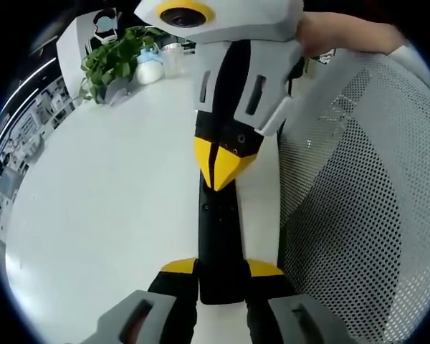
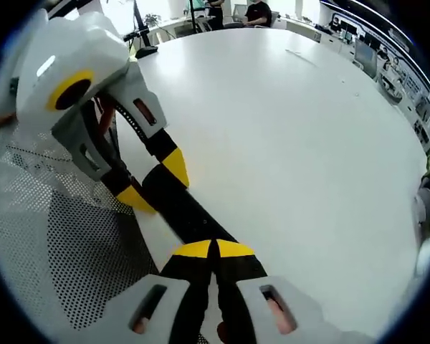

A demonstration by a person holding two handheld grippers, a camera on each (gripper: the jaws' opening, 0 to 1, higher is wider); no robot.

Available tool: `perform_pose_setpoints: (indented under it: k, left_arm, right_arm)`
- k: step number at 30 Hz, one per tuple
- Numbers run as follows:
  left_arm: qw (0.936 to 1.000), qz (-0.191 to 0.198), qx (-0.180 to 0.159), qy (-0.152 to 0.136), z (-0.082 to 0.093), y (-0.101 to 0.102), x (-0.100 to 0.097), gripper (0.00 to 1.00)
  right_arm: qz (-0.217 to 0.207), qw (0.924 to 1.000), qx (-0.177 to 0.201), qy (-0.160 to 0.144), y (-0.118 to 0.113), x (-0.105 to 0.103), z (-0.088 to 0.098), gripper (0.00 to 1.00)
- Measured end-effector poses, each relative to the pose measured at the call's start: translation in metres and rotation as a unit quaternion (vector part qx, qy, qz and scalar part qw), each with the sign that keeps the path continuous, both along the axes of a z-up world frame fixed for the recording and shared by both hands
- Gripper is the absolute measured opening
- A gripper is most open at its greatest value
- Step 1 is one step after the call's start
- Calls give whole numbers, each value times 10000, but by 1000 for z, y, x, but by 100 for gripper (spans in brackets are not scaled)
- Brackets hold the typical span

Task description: Press the specified remote control buttons in sequence, fully releasing each button before pressing the next.

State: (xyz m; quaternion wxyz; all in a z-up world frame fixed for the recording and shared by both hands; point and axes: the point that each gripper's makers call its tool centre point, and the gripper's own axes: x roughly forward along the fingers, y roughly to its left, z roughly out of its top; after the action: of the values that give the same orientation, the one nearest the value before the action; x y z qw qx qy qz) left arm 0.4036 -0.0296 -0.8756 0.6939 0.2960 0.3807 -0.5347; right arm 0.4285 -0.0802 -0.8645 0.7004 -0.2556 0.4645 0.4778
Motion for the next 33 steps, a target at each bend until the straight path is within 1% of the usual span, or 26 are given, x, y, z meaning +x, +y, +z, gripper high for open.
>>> perform_pose_setpoints:
  k: [5, 6, 7, 8, 14, 17, 21, 25, 33]
  left_arm:
    - [10000, 1, 6, 2, 0, 0, 0, 25]
    - [10000, -5, 9, -2, 0, 0, 0, 25]
    - [10000, -7, 23, -11, 0, 0, 1, 25]
    - [10000, -16, 34, -8, 0, 0, 1, 25]
    - [10000, -3, 32, 10, 0, 0, 1, 25]
    - [10000, 20, 42, 26, 0, 0, 1, 25]
    - [10000, 34, 49, 39, 0, 0, 2, 25]
    - [9999, 83, 39, 67, 0, 0, 2, 24]
    - [10000, 44, 25, 56, 0, 0, 2, 24]
  right_arm:
    - [-15, 10000, 26, -27, 0, 1, -1, 0]
    - [-42, 10000, -33, 7, -2, 0, -5, 0]
    - [-65, 9999, 71, -103, 1, 3, -3, 0]
    - [-27, 10000, 41, -70, 1, 2, -3, 0]
    - [-127, 9998, 147, -32, 0, 2, -3, 0]
    - [-158, 9998, 117, -10, 0, 2, -3, 0]
    - [-328, 9994, 65, 112, -1, 3, -4, 0]
    - [-235, 9997, 6, 58, -1, 1, -4, 0]
    - [-205, 9997, -50, 113, -3, -3, -4, 0]
